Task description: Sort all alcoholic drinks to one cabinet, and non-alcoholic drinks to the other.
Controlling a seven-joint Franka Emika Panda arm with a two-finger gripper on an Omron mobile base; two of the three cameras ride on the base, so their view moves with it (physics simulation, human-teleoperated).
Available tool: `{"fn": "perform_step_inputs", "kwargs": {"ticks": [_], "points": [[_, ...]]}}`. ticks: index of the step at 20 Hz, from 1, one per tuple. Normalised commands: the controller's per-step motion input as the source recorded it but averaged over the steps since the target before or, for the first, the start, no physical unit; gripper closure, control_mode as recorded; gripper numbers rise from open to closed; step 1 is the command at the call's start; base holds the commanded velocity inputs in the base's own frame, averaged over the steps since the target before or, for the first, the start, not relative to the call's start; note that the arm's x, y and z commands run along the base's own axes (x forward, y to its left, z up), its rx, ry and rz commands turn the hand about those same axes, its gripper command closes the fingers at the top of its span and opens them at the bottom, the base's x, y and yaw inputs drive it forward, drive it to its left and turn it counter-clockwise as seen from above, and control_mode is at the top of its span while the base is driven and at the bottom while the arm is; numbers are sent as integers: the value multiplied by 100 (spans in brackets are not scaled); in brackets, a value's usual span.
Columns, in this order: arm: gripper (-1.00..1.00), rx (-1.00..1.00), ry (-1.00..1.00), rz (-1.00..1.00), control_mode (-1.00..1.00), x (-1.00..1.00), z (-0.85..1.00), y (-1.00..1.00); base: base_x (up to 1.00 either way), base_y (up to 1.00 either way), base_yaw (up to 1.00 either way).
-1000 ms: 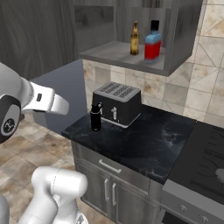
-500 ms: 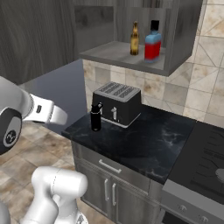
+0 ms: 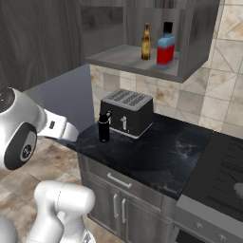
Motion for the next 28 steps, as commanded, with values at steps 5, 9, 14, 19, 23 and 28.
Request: {"fn": "perform_step_inputs", "kwargs": {"ticks": [5, 9, 14, 19, 23, 28], "points": [[-100, 2, 2, 0, -100, 28, -15, 0, 0, 0, 0], [-100, 1, 3, -1, -100, 34, -15, 0, 0, 0, 0], [-100, 0, 2, -2, -100, 34, -25, 0, 0, 0, 0], [-100, -2, 0, -3, -100, 29, -28, 0, 0, 0, 0], [-100, -1, 0, -1, -100, 28, -26, 0, 0, 0, 0], [-100, -2, 0, 0, -100, 32, -25, 0, 0, 0, 0]]}}
